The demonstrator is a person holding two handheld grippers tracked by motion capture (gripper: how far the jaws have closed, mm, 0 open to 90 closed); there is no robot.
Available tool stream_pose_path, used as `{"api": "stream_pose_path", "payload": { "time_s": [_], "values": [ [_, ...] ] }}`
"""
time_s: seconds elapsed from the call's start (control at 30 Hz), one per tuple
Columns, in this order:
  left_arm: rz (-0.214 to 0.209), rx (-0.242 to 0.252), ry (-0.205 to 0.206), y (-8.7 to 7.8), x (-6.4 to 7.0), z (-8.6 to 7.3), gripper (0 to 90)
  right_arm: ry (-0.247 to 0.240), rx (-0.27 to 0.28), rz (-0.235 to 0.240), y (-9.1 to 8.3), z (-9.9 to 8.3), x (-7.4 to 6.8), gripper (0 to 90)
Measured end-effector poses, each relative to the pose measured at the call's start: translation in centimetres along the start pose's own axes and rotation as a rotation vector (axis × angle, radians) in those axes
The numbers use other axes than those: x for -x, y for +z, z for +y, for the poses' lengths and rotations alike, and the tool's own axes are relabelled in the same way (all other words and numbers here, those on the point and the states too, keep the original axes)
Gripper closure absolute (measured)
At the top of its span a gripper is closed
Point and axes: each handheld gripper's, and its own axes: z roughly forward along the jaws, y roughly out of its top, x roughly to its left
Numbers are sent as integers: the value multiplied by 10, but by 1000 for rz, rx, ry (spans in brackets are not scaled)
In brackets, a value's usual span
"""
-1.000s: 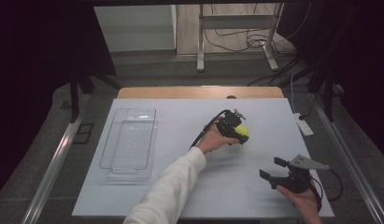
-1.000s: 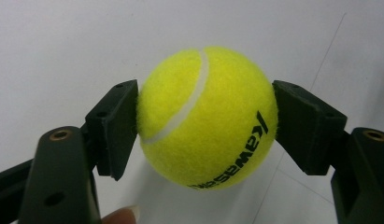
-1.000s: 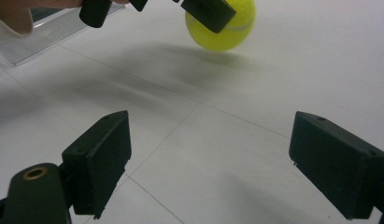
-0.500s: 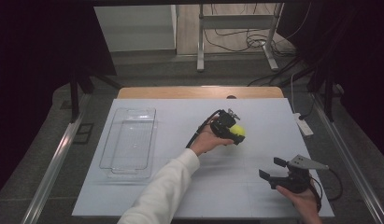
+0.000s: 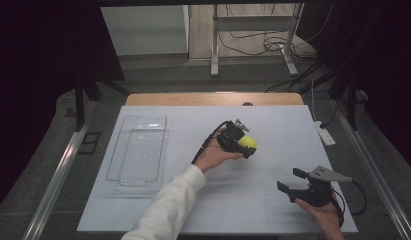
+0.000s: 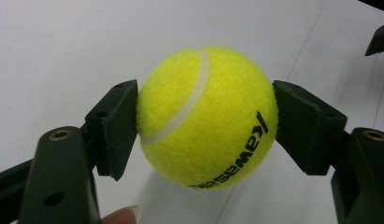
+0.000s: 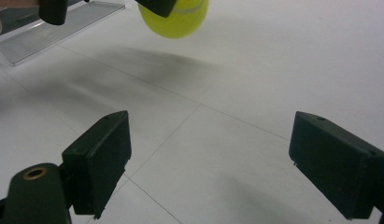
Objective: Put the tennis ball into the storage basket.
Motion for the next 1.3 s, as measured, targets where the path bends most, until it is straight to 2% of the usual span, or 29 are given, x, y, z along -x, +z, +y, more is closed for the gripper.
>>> {"api": "stream_pose_path", "payload": {
  "time_s": [1.3],
  "values": [
    [16,57,-15,-31,2,-30,272,-2,-9,-3,1,0,-1,130]
  ]
}}
